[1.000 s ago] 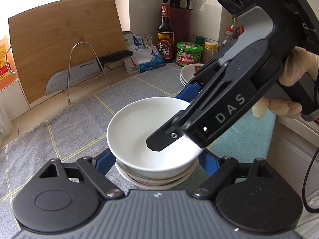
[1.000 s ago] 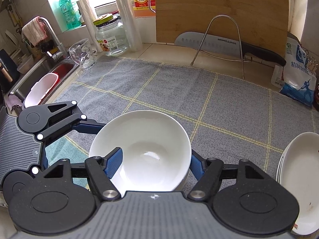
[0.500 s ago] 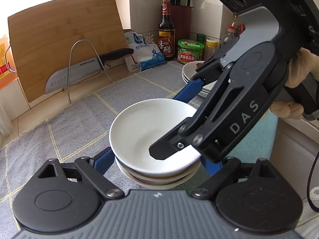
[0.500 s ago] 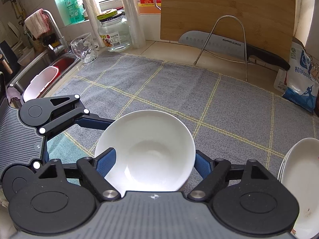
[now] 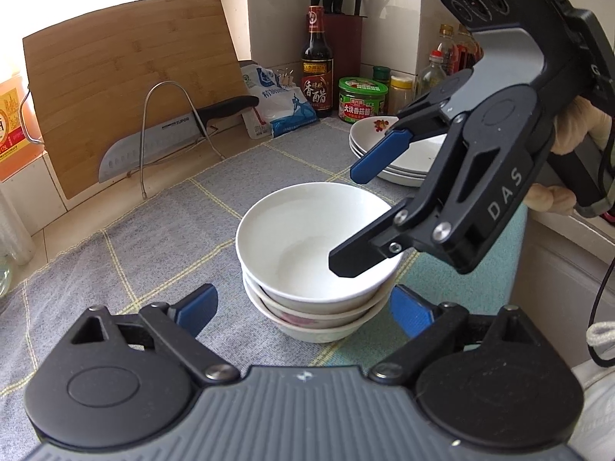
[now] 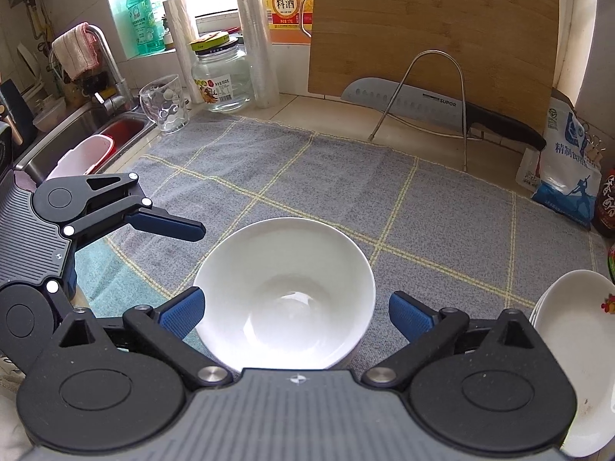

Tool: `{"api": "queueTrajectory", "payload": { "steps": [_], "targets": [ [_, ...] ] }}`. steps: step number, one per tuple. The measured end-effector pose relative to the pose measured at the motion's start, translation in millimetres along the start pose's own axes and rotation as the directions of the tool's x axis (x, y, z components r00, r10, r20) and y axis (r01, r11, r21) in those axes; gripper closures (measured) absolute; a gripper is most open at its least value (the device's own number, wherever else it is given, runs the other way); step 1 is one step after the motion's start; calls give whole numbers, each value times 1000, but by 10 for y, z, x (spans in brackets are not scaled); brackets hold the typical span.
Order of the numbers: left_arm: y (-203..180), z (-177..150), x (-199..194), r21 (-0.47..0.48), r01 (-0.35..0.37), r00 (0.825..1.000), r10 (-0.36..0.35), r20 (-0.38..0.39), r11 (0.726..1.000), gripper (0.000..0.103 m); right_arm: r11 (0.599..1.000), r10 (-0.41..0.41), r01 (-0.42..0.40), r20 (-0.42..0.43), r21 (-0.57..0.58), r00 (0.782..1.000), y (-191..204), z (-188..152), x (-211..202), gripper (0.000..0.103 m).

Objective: Organize plates and bowls
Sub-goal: 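Lower the white bowl onto the bowl stack and open the right tool, then grip the bowl stack from opposite sides with the left tool while the right tool grips it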

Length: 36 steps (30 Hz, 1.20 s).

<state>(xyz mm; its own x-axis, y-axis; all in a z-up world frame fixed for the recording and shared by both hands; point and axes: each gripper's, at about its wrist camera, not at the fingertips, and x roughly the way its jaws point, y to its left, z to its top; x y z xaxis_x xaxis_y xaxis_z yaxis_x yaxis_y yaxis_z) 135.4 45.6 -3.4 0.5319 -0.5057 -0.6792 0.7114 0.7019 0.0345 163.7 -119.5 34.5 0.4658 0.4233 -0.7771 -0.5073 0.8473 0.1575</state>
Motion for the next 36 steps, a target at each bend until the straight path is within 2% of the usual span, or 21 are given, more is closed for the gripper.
{"api": "queueTrajectory", "payload": {
  "steps": [6,13,20,24,29,36],
  "targets": [
    [79,-11,-120,40,10,1000,-10,2,999,7,998,-37,39,24,-57,999,82,-65,-173,0],
    [118,-79,-74,61,12,999,-9,-45,998,7,989,-42,45,19,-142,999,82,-282,-322,0],
    [126,-164,97,22,16,997,-14,-79,1000,7,988,-69,63,-34,-142,997,-61,-465,-140,0],
    [131,-208,224,-2,14,994,-14,-105,1000,7,973,-117,105,-47,-206,992,-77,-561,16,0],
    [116,-217,366,6,7,992,-6,-128,1000,7,959,-113,90,-70,-267,991,-62,-608,201,0],
    [106,-181,539,44,17,988,-10,-155,999,7,950,-37,13,-71,-311,997,-75,-552,380,0]
  ]
}}
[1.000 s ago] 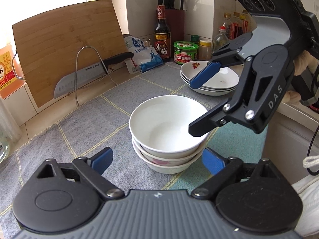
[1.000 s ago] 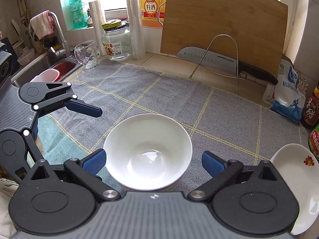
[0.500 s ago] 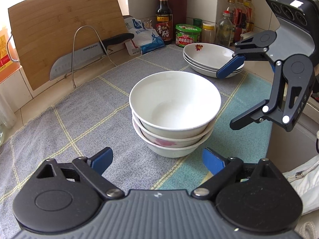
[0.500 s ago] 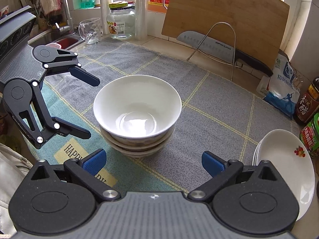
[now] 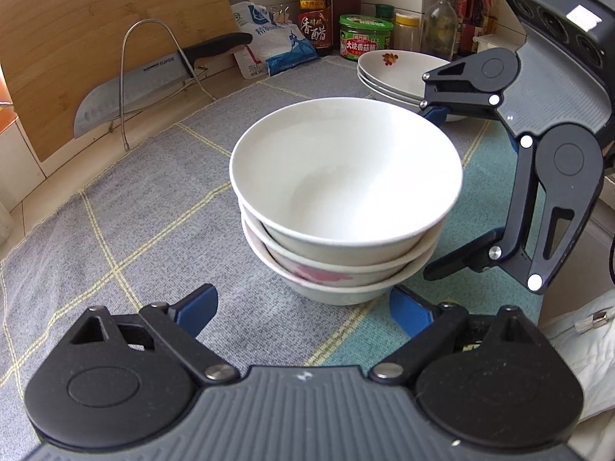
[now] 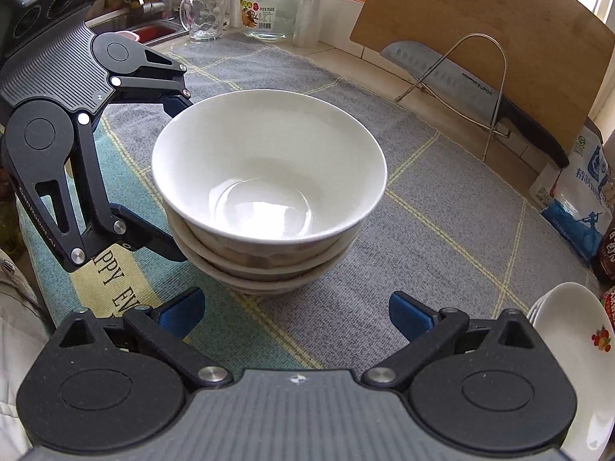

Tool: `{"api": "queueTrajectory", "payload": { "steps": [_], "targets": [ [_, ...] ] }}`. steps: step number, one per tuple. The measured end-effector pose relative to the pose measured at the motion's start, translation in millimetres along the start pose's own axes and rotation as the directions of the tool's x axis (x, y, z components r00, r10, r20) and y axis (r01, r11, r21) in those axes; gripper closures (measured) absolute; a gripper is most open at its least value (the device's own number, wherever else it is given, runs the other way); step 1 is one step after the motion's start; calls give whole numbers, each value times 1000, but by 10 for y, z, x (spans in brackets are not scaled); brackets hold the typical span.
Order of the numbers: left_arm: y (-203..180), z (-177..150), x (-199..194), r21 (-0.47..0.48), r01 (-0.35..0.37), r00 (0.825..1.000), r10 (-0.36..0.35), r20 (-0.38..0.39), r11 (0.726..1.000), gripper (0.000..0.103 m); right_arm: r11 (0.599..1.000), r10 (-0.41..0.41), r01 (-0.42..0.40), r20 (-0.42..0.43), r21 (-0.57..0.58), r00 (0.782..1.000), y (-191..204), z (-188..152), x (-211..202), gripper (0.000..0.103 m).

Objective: Organize plates and bowls
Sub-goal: 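Grip the bowl stack from opposite sides with the left tool while the right tool grips it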

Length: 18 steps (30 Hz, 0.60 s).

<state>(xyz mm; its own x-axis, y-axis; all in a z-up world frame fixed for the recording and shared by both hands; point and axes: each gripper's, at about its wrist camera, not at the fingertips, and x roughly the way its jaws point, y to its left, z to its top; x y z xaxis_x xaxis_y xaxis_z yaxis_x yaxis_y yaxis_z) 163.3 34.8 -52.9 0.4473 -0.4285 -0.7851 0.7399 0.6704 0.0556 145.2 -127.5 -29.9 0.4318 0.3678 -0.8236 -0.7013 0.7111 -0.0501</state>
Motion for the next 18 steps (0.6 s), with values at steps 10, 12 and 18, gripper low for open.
{"api": "queueTrajectory", "payload": {
  "steps": [10,12,18],
  "targets": [
    [70,97,123,112,61,997,-56,-46,992,7,992,115,-114,11,-56,993,-149,82,131,0],
    [94,115,147,128,77,996,-70,-60,989,7,988,136,-136,5,-71,991,-172,99,144,0],
    [122,168,173,219,145,988,-129,-84,965,11,970,210,-211,-19,-121,978,-205,163,161,5]
  ]
}}
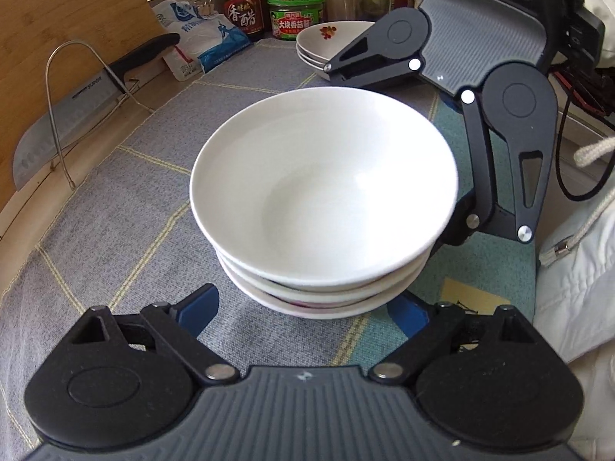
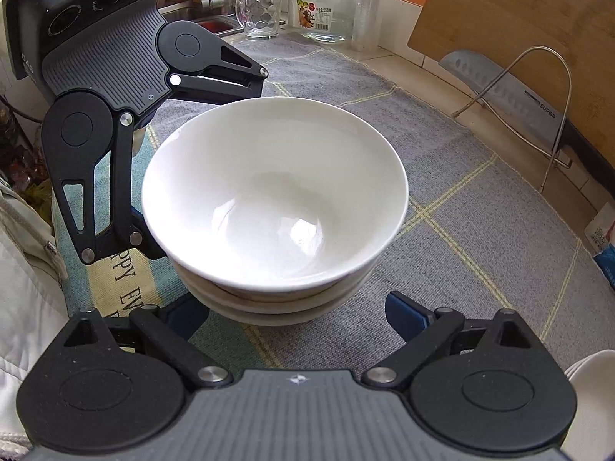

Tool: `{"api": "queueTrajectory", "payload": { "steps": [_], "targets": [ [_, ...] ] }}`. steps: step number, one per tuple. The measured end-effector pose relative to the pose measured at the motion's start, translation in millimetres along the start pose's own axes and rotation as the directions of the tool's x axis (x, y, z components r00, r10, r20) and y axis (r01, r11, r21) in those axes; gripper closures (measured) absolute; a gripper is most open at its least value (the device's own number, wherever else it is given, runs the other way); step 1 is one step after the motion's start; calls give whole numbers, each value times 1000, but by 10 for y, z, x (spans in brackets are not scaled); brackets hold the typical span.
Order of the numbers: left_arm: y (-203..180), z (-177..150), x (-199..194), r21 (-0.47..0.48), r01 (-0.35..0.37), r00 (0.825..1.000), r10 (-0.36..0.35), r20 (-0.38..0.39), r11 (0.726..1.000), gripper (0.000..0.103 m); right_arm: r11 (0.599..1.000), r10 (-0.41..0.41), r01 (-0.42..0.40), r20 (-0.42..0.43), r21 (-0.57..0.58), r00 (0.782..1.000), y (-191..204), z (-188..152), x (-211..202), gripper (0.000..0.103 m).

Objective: Organize plates and bowls
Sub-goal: 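Grip the bowl stack from opposite sides with the left tool while the right tool grips it, then lift and carry the bowl stack with both tools onto the plate stack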

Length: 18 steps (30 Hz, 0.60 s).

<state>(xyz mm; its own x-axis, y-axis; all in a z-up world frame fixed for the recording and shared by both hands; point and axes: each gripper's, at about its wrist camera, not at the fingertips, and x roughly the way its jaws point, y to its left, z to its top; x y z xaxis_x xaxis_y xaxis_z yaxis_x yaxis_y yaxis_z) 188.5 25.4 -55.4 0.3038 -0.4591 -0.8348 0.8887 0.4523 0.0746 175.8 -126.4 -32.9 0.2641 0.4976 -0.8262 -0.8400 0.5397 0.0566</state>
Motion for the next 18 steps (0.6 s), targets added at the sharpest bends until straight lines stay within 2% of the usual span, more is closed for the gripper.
{"api": "queueTrajectory", "payload": {
  "steps": [7,18],
  "targets": [
    [66,25,41,92,87,996,-88,3,992,14,996,80,-81,-28,-34,996,-65,71,41,13],
    [137,16,81,115,165,986,-167,9,980,18,990,140,-141,-39,-23,989,-121,92,64,19]
  ]
}}
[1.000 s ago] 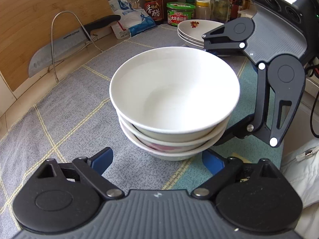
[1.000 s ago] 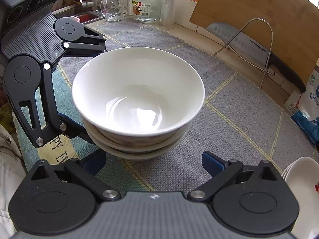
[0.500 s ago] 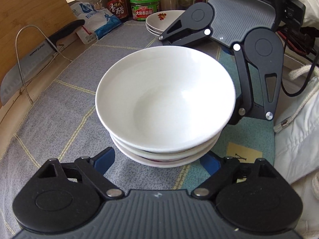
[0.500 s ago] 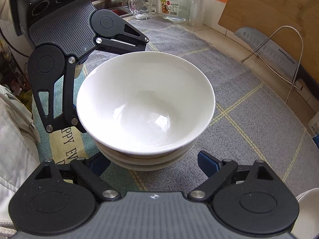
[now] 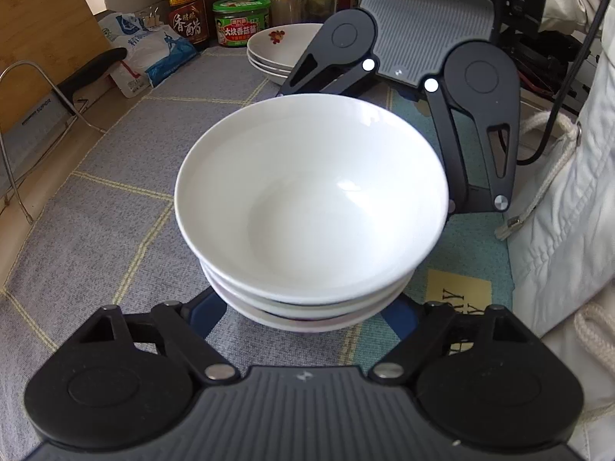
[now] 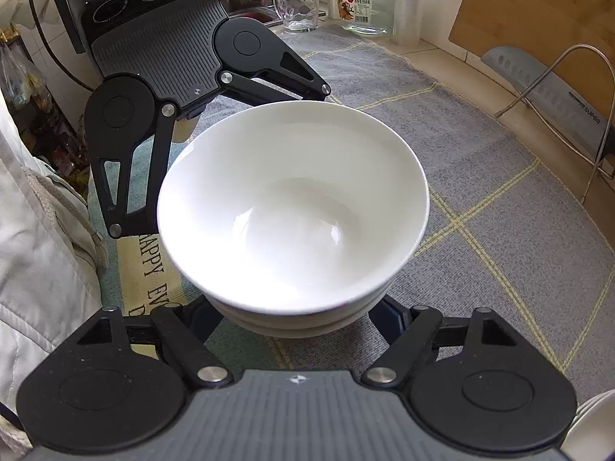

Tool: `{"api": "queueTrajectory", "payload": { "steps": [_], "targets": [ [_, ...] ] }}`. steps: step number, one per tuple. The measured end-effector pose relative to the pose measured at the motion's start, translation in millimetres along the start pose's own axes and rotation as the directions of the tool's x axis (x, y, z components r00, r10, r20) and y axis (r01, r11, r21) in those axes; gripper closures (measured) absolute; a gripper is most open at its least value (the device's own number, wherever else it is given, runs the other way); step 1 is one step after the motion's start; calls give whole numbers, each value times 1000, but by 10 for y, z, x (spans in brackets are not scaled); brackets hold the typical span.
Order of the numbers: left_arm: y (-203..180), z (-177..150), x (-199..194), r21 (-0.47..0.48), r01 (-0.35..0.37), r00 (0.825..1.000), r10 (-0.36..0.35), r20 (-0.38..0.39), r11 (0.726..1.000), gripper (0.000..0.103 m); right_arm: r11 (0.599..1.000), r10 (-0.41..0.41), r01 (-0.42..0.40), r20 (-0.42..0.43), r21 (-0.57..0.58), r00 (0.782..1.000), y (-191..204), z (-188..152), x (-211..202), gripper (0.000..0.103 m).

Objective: Organize plates and bowls
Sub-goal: 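Lift and carry the bowl stack with both tools onto the plate stack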

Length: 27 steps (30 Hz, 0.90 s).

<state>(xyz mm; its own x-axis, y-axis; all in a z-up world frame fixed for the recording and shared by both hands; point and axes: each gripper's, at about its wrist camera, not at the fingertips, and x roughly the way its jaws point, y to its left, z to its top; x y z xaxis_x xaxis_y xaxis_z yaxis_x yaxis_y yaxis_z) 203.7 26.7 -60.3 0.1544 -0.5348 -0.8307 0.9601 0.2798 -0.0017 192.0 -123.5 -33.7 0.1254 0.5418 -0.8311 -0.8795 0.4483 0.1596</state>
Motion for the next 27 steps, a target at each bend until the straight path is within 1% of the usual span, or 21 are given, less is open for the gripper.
{"api": "queueTrajectory", "payload": {
  "steps": [3,8,21,27],
  "targets": [
    [5,1,5,4,8,1000,-8,3,1000,19,1000,-1,1,-2,-2,1000,-2,5,1,19],
    [5,17,13,38,14,1000,-15,8,999,19,1000,-9,9,-14,-12,1000,15,23,-2,19],
    [104,-52,23,15,78,995,-79,53,997,19,1000,13,-12,-33,15,999,1,69,-21,19],
    [78,-46,38,37,75,996,-77,51,996,19,1000,-6,6,-45,-5,999,45,77,-12,18]
  ]
}}
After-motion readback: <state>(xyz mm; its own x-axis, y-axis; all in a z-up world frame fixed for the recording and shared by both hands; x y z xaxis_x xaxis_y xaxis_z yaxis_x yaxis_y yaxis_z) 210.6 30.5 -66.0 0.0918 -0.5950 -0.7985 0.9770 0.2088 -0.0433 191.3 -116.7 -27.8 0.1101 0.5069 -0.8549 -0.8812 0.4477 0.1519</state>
